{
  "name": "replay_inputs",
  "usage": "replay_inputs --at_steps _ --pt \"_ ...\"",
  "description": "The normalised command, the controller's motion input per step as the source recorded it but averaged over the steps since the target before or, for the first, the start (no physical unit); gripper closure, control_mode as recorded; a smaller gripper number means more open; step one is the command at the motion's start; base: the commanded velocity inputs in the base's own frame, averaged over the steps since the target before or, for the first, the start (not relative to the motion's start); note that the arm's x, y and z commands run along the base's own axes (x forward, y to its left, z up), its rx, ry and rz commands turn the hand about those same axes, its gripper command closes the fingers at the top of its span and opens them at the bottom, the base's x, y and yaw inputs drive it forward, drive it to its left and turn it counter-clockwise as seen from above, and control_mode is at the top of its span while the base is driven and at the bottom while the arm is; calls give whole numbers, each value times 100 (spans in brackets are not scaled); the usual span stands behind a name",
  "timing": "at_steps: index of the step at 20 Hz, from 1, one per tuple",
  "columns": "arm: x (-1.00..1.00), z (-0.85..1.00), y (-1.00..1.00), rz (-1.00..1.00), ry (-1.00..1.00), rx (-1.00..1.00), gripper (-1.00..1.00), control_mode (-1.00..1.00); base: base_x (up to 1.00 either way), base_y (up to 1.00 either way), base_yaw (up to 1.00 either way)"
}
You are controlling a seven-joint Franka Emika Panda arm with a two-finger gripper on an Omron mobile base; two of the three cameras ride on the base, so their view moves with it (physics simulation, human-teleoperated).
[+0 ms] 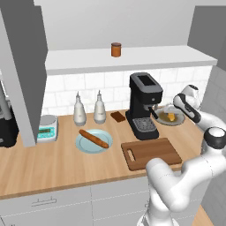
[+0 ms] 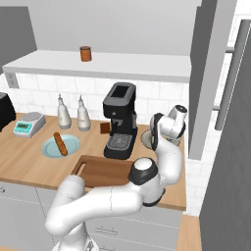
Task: From the different types of pastries on the counter, select a croissant and place it on the cutting board. Then retrieve a jar of jam from the cabinet and place it alongside the croissant on the cutting board.
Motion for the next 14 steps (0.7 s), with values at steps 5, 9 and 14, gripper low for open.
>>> replay_inputs --at_steps 5,9,14 --pt "-5 76 -1 0 5 -7 100 -100 0 0 0" --pt "-6 53 0 0 -3 -7 100 -100 0 0 0" --pt "-52 12 1 -1 -15 1 100 -100 0 0 0"
